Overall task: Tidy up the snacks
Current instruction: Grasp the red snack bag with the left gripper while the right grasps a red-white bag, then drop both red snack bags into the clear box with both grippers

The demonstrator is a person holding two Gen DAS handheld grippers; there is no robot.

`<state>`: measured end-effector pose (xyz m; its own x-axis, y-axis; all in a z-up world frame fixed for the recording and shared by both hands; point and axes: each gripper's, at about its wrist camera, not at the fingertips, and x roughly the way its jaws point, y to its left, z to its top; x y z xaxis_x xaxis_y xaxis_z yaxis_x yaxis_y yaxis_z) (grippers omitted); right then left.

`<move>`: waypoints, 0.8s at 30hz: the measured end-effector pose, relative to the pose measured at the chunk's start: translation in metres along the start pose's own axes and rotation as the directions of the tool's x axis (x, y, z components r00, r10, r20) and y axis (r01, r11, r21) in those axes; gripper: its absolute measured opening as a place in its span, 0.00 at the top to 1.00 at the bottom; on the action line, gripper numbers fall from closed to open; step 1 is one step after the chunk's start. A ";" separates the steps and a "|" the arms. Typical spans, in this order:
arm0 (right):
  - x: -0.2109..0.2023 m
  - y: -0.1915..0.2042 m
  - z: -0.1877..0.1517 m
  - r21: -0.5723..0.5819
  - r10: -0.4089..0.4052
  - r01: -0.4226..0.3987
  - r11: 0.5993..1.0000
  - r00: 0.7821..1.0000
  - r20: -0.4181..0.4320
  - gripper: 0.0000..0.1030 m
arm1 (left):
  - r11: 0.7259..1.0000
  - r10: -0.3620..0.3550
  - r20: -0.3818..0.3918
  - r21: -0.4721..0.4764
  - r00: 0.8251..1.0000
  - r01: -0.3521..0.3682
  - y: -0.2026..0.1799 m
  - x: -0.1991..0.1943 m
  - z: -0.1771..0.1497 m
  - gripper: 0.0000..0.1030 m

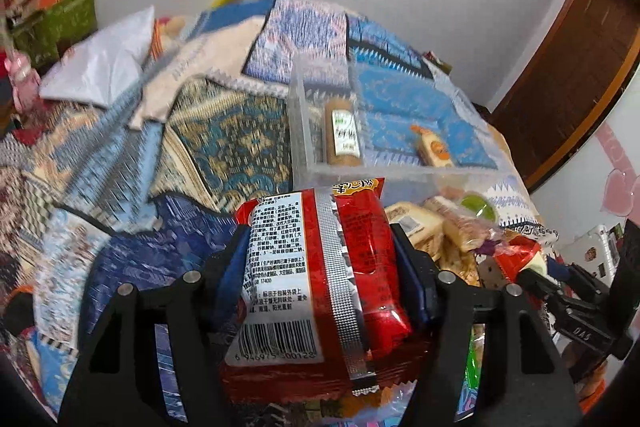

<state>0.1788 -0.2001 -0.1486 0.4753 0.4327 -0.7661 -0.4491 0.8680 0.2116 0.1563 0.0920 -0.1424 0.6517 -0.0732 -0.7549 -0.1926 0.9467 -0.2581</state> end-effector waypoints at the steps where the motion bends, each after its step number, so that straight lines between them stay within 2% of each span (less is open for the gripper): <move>1: -0.004 0.000 0.002 0.001 0.001 -0.001 1.000 1.000 0.011 0.44 | 1.000 0.006 0.015 0.009 1.000 -0.006 -0.002 -0.005 0.001 0.36; 9: -0.035 0.005 0.032 -0.023 -0.001 0.004 1.000 0.992 0.127 0.44 | 0.996 0.022 0.146 0.080 0.989 -0.034 -0.024 -0.039 0.022 0.36; 13: -0.039 0.009 0.052 -0.035 -0.002 0.008 0.999 0.984 0.177 0.44 | 0.996 -0.002 0.186 0.089 0.983 -0.015 -0.032 -0.043 0.036 0.36; 19: -0.026 0.015 0.081 -0.047 0.007 0.003 0.999 0.977 0.214 0.44 | 0.995 -0.014 0.214 0.103 0.977 -0.008 -0.045 -0.030 0.056 0.36; 24: 0.000 0.020 0.100 -0.058 0.015 -0.004 0.998 0.980 0.196 0.44 | 0.993 -0.012 0.185 0.115 0.983 -0.010 -0.051 -0.003 0.066 0.36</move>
<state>0.2453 -0.1581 -0.0841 0.6077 0.4851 -0.6287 -0.4939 0.8509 0.1792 0.2128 0.0643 -0.0872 0.7783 -0.0254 -0.6274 -0.1130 0.9772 -0.1797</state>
